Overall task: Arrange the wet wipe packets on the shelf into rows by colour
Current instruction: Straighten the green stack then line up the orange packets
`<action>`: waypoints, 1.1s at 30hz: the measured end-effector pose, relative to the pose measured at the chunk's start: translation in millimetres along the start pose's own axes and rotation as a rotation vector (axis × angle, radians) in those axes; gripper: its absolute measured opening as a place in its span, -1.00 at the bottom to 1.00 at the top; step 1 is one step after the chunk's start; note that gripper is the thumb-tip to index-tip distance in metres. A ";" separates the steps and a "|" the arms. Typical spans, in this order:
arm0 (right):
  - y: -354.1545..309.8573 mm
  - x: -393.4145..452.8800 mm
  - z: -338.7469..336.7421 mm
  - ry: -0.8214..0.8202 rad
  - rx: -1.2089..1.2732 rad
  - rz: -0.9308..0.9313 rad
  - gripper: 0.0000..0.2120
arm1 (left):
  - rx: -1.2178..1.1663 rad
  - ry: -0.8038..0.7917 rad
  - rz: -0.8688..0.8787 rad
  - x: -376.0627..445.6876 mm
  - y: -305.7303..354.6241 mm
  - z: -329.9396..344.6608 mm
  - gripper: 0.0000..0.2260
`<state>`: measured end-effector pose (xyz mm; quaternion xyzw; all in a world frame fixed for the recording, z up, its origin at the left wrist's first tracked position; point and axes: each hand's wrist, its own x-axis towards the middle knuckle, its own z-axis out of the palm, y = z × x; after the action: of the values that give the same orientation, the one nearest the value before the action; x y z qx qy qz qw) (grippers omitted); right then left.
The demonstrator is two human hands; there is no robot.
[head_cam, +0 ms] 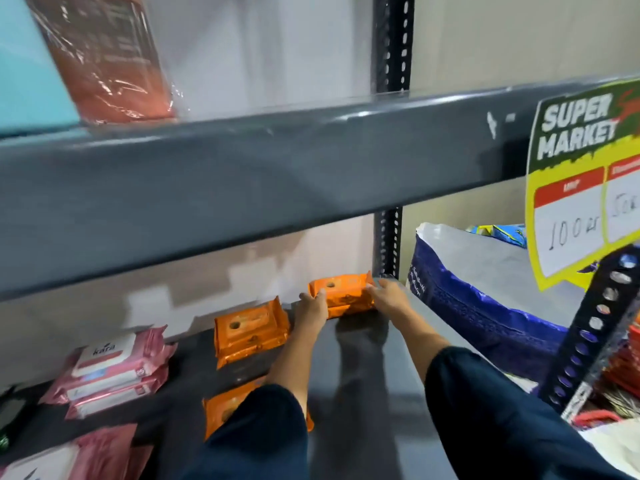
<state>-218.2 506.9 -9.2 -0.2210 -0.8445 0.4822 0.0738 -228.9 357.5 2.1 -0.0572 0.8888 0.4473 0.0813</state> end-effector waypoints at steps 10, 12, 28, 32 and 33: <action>-4.1 1.6 9.2 0.034 0.053 -0.056 -0.74 | -0.159 0.037 0.008 -7.9 -4.2 5.3 -0.58; -4.3 -1.2 7.6 0.018 0.034 -0.058 -0.75 | -0.180 0.047 -0.008 -11.7 -5.5 6.6 -0.59; -23.7 -69.1 -12.5 0.262 -0.215 -0.349 -0.76 | 0.210 0.206 0.351 -88.6 5.2 -21.7 -0.51; -49.3 -124.3 -18.1 0.201 -0.534 -0.533 -0.57 | 0.366 0.244 0.507 -132.9 -0.6 -56.5 -0.53; -56.4 -142.7 -16.8 0.192 -0.583 -0.558 -0.53 | 0.389 0.262 0.528 -147.7 -3.3 -67.2 -0.53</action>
<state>-102.3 432.0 60.0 -0.0392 -0.9626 0.1614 0.2142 -89.8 305.7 67.8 0.1340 0.9445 0.2640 -0.1424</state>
